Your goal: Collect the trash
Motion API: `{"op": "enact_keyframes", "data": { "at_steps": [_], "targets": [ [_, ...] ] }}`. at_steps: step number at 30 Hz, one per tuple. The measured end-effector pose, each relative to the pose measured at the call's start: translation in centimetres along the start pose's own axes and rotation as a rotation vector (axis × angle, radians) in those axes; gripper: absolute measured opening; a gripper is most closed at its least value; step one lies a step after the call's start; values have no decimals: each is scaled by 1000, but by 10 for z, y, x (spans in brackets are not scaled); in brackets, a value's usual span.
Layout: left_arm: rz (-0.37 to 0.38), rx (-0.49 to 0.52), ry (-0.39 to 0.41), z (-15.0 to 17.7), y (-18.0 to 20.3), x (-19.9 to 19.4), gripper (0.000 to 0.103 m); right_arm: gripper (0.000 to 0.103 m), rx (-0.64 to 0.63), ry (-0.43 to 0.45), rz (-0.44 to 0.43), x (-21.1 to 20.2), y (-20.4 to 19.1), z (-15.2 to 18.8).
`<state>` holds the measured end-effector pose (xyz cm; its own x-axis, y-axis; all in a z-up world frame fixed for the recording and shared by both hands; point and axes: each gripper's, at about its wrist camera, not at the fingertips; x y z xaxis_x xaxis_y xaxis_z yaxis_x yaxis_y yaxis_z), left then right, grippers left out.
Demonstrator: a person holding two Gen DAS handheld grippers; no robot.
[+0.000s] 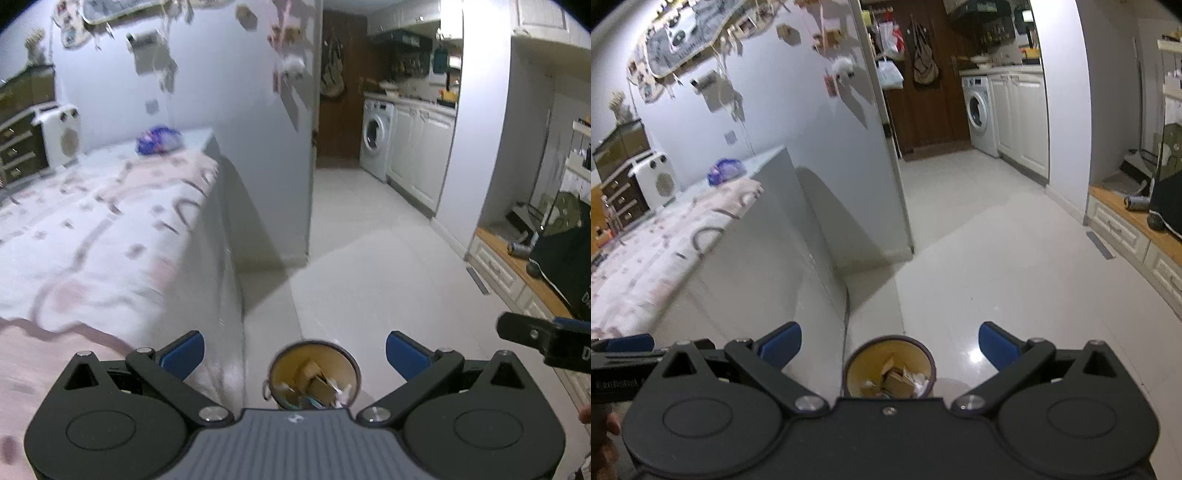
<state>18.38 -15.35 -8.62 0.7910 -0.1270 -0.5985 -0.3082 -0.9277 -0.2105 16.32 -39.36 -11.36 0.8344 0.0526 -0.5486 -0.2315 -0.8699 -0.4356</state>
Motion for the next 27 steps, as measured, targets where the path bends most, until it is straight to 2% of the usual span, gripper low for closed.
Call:
{"op": "enact_keyframes", "data": {
  "at_steps": [6,14,21,27],
  "targets": [
    [-45,-32,35,4,-30,-46,103,103,-15,26,-20,-37,-22,5],
    [-86,-64,12,31,-64,-90,103,103,-59,43,-25,-73,-45,19],
    [-137,-65,25,52,-77,-123,103,103,-87,70,-29,-103,-55,32],
    [-145,-63,38,64,-79,-142,103,103,-120,68,-9,-122,-64,46]
  ]
}}
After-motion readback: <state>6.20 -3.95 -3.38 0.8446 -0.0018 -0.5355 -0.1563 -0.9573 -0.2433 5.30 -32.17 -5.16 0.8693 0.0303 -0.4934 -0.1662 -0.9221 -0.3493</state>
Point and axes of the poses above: each gripper's, at about its wrist camera, not at the fingertips, and x roughly the way its jaws point, y to its right, z to its underside, and after that the axes turned 15 degrees about x, right-handed
